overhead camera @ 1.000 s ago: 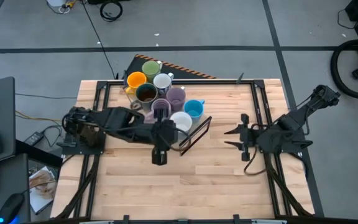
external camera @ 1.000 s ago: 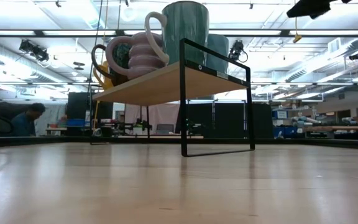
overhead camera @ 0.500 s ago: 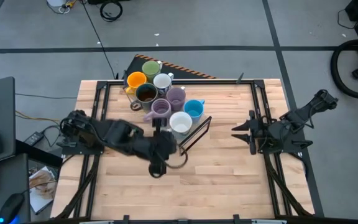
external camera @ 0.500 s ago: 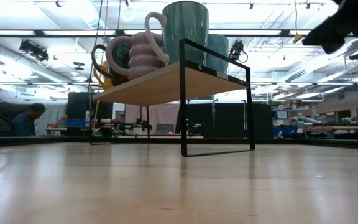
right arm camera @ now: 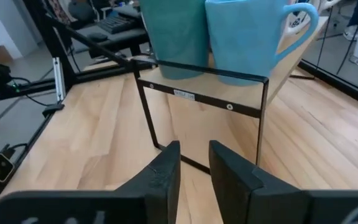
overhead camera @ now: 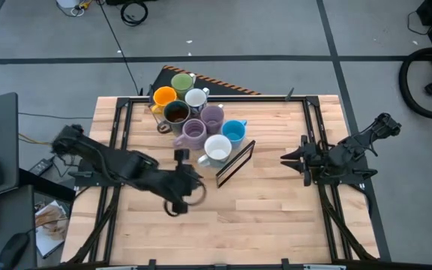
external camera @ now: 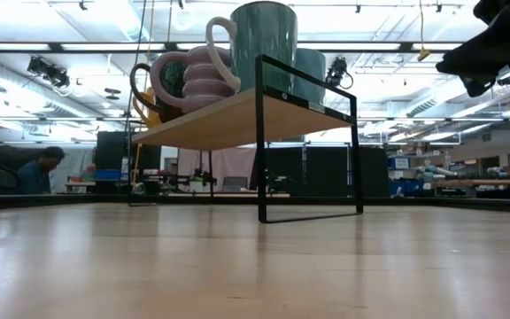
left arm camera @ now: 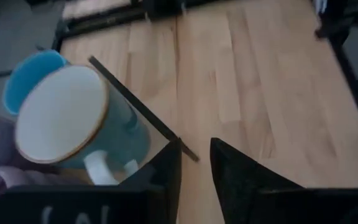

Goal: Place coffee mugs
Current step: Return to Home Position

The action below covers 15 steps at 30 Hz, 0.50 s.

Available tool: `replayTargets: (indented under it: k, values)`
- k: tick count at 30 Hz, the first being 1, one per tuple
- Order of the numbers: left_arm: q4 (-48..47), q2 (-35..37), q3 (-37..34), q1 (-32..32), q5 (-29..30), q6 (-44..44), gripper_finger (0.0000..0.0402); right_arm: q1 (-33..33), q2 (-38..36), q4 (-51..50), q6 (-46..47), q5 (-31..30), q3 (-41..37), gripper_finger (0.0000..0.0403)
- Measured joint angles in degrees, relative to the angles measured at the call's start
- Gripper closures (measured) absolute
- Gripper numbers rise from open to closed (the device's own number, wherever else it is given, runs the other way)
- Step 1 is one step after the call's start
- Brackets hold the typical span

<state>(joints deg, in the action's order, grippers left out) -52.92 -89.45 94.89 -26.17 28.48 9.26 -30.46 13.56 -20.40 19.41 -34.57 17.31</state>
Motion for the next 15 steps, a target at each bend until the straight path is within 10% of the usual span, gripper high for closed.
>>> replayTargets:
  k: [15]
  values:
    - [36.9, 31.4, -40.4, 0.4, -5.5, -8.7, 0.0356, 0.0, -9.4, 14.4, -13.3, -6.5, -1.0, 0.0391]
